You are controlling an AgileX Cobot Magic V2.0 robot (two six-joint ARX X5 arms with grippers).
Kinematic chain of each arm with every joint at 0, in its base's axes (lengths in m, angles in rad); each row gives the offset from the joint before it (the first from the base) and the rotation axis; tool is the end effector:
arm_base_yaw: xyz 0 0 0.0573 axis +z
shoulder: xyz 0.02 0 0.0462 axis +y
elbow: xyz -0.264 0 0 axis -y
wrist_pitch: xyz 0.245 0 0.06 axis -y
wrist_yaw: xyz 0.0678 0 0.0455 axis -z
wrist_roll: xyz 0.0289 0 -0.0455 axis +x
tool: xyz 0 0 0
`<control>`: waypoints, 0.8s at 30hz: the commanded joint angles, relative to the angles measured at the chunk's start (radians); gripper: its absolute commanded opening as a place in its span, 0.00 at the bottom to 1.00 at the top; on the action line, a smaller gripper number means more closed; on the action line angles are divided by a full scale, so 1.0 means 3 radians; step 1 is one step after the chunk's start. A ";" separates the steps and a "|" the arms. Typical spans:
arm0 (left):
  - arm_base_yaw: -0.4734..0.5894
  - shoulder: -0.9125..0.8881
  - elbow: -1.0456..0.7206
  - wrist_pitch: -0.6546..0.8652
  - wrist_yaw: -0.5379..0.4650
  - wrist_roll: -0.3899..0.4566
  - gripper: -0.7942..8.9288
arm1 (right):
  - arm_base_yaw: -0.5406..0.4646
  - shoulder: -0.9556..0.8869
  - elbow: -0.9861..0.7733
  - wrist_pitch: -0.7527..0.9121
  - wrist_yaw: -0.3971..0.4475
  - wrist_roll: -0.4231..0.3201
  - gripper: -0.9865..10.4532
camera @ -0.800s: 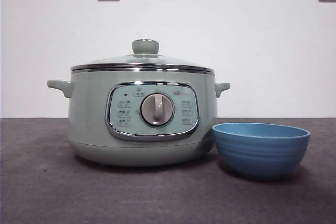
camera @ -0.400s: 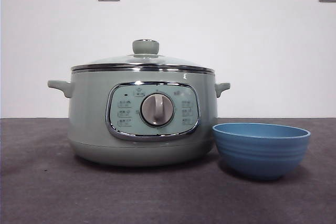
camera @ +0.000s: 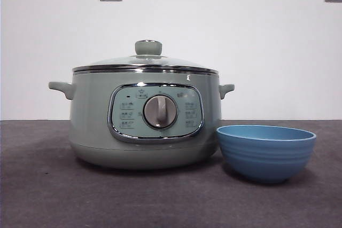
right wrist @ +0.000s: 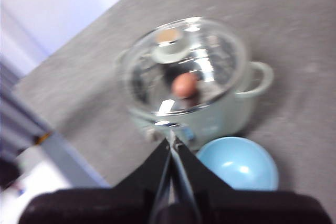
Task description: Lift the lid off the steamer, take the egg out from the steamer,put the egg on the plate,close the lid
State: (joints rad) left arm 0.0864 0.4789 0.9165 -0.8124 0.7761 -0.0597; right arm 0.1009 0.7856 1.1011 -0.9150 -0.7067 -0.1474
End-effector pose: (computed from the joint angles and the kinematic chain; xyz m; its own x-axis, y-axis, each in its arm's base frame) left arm 0.0660 -0.0146 0.3510 0.7221 -0.6406 -0.2613 0.5651 0.7640 -0.3115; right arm 0.1193 0.0309 0.3726 0.5593 0.7093 -0.4291 -0.6858 0.6867 0.2411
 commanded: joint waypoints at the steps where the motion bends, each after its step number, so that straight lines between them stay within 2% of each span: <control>1: -0.0055 0.0114 0.0168 -0.0178 0.0060 0.0237 0.07 | 0.0062 0.0103 0.0076 -0.0154 -0.0140 -0.0215 0.08; 9: -0.0156 0.0235 0.0290 -0.0420 0.0061 0.0300 0.10 | 0.0174 0.0149 0.0079 -0.0198 -0.0153 -0.0233 0.10; 11: -0.0155 0.0251 0.0290 -0.0432 0.0051 0.0287 0.26 | 0.0173 0.0149 0.0079 -0.0195 -0.0151 -0.0233 0.17; 12: -0.0156 0.0251 0.0290 -0.0432 0.0047 0.0287 0.38 | 0.0174 0.0150 0.0079 -0.0195 -0.0151 -0.0229 0.25; 13: -0.0156 0.0251 0.0290 -0.0421 0.0046 0.0287 0.53 | 0.0174 0.0150 0.0079 -0.0195 -0.0151 -0.0210 0.37; 14: -0.0159 0.0257 0.0290 -0.0402 0.0046 0.0287 0.61 | 0.0174 0.0150 0.0079 -0.0195 -0.0150 -0.0191 0.47; 16: -0.0161 0.0273 0.0290 -0.0329 0.0060 0.0287 0.63 | 0.0174 0.0151 0.0079 -0.0192 -0.0146 -0.0155 0.59; 19: -0.0217 0.0348 0.0290 -0.0206 0.0067 0.0188 0.63 | 0.0175 0.0153 0.0079 -0.0191 -0.0146 -0.0154 0.58; 24: -0.0367 0.0601 0.0291 0.0017 0.0056 0.0187 0.63 | 0.0175 0.0153 0.0079 -0.0191 -0.0146 -0.0146 0.58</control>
State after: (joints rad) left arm -0.0177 0.6510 1.0008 -0.8211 0.7944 0.0021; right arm 0.1513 0.8314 1.1255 -0.9787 -0.7486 -0.1982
